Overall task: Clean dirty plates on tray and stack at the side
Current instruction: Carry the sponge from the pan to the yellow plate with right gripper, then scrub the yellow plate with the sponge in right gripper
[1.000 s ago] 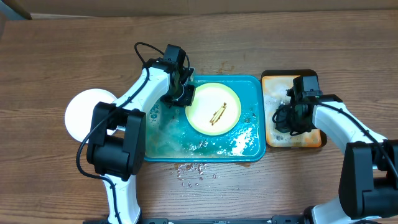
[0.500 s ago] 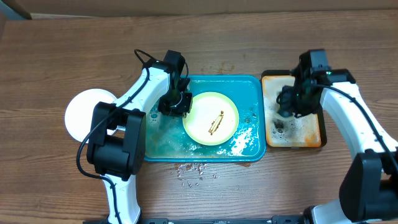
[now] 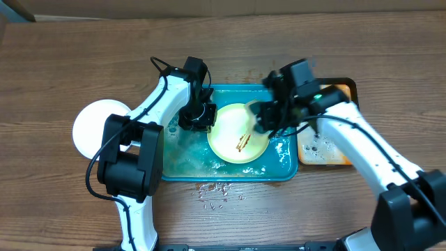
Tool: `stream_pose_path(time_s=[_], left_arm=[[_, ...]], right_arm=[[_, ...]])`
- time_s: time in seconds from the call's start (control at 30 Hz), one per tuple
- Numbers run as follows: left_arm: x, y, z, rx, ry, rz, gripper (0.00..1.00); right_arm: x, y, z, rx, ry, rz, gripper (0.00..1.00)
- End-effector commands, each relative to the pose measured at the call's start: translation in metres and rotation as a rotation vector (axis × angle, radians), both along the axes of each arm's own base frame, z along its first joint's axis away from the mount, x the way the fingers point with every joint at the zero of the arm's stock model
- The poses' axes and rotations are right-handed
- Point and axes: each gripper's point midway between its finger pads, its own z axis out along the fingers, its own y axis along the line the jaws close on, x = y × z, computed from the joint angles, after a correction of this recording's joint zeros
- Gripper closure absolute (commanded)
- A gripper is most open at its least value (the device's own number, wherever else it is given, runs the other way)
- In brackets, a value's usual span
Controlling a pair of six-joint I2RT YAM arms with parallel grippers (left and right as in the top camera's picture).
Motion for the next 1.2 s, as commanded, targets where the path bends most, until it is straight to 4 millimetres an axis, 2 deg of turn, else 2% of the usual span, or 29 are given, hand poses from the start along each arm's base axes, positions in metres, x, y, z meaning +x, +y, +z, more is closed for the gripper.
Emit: stream_pose_path(time_s=[0.0, 0.17, 0.5, 0.6, 0.7, 0.83, 0.93, 1.03, 1.17], left_arm=[[-0.005, -0.005, -0.005, -0.011, 0.027, 0.008, 0.96], [-0.006, -0.004, -0.005, -0.01, 0.029, 0.008, 0.96], [-0.005, -0.005, -0.005, -0.011, 0.028, 0.011, 0.96], [-0.006, -0.005, -0.005, -0.01, 0.029, 0.011, 0.96], [-0.006, -0.004, -0.005, -0.01, 0.031, 0.011, 0.96], [-0.007, -0.005, -0.005, -0.009, 0.032, 0.01, 0.96], [-0.008, -0.005, -0.005, -0.008, 0.035, 0.009, 0.96], [-0.01, -0.004, -0.005, -0.006, 0.043, 0.009, 0.96], [-0.011, -0.004, -0.005, -0.003, 0.048, 0.009, 0.96]], right_arm=[[-0.011, 0.013, -0.026, -0.002, 0.08, -0.017, 0.93], [-0.013, 0.027, -0.049, -0.01, 0.122, -0.024, 0.93], [-0.033, 0.053, -0.078, -0.057, 0.15, 0.053, 0.96], [-0.031, 0.05, -0.09, -0.113, 0.132, 0.047, 0.96], [-0.027, 0.043, -0.103, -0.165, 0.132, 0.006, 0.96], [-0.012, 0.022, -0.117, -0.272, 0.093, -0.073, 0.96], [0.003, -0.004, -0.119, -0.377, 0.043, -0.194, 0.96], [0.016, -0.021, -0.118, -0.428, -0.002, -0.261, 0.96], [0.033, -0.025, -0.114, -0.424, -0.061, -0.283, 0.96]])
